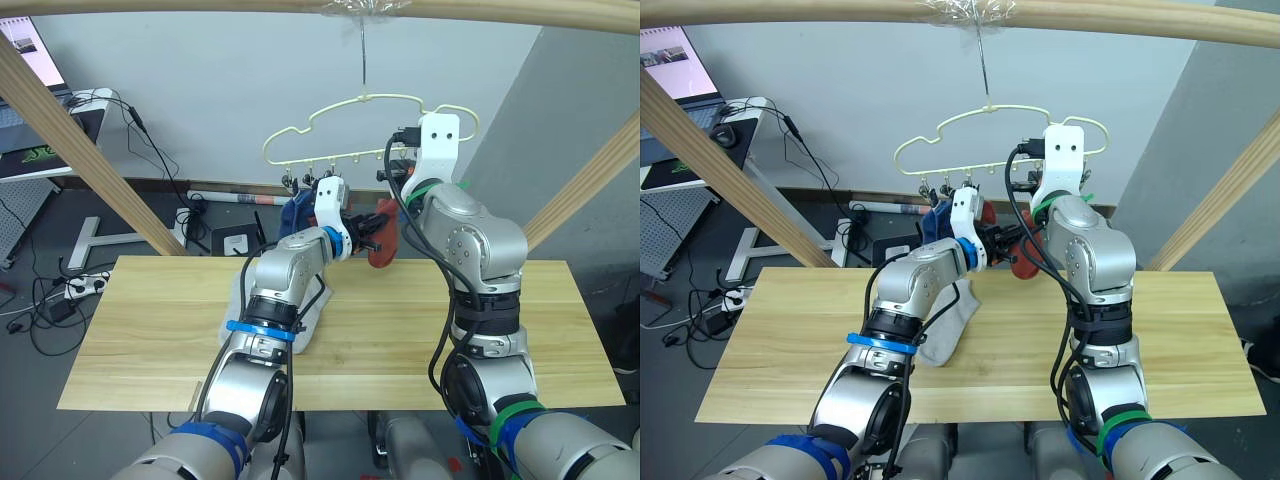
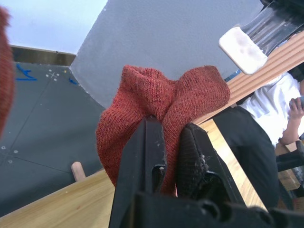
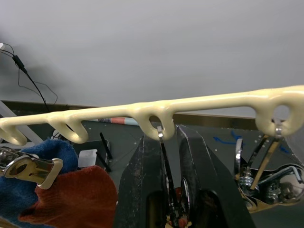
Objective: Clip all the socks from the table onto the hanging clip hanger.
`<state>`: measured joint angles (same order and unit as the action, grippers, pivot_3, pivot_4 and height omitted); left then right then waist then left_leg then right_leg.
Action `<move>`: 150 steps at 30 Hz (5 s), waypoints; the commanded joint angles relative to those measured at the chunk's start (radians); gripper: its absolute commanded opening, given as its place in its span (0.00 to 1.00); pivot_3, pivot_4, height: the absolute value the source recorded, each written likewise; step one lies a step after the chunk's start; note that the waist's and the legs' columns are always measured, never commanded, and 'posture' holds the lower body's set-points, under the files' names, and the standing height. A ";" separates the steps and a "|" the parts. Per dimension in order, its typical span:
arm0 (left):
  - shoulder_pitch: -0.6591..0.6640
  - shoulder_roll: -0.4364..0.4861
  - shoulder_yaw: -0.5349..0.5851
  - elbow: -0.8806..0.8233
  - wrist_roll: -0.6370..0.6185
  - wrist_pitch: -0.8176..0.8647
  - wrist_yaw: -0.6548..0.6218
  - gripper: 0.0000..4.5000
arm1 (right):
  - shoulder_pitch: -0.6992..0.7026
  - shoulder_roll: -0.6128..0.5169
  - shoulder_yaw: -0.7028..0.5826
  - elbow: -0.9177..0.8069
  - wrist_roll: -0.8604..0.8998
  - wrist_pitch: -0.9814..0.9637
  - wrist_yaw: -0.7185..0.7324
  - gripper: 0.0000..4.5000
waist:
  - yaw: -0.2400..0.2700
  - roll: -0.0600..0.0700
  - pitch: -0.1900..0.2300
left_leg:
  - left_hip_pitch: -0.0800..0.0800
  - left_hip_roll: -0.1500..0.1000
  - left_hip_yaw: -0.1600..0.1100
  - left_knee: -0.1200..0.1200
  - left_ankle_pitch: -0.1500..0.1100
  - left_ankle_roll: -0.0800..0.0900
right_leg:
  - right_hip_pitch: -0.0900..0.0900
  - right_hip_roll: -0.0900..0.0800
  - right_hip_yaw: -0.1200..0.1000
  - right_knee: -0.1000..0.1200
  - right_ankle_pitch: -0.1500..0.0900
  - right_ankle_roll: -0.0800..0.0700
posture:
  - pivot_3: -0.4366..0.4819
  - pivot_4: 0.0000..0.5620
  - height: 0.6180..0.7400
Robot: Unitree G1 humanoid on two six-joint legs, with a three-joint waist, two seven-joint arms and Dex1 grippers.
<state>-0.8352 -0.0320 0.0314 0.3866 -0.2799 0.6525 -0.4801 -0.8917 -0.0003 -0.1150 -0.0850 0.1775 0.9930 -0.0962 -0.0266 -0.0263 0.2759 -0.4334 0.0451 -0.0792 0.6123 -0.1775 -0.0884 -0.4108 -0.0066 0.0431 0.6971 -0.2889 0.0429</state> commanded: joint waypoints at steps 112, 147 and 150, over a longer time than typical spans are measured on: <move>0.072 0.492 -0.074 -0.517 -0.209 -0.023 -0.407 1.00 | 0.215 -0.023 0.060 -0.472 -0.035 0.250 0.000 0.75 | -0.001 0.000 0.000 | 0.000 0.000 0.000 -0.003 0.000 0.000 | -0.001 0.000 0.000 -0.004 0.000 0.000 | 0.55 0.36 1.00; 0.001 0.627 -0.047 -0.491 -0.206 -0.008 -0.448 1.00 | 0.174 -0.029 0.012 -0.240 -0.081 0.023 0.005 0.46 | -0.001 0.000 0.000 | 0.000 0.001 0.000 -0.003 0.000 0.000 | -0.001 0.000 0.000 -0.003 0.000 0.000 | 0.58 0.36 1.00; 0.002 0.628 -0.046 -0.492 -0.207 -0.006 -0.441 1.00 | 0.155 -0.036 -0.002 -0.199 -0.075 -0.003 0.013 0.46 | -0.001 0.000 0.000 | 0.000 0.001 0.000 -0.003 0.000 0.000 | -0.001 0.000 0.000 -0.002 0.000 0.000 | 0.58 0.36 1.00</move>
<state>-0.8226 0.5897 -0.0321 -0.0726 -0.4862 0.6572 -0.9257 -0.7152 -0.0323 -0.1024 -0.2696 0.0985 1.0253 -0.0893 -0.0277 -0.0262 0.2760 -0.4338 0.0456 -0.0791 0.6091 -0.1775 -0.0884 -0.4119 -0.0065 0.0431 0.6947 -0.2891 0.0429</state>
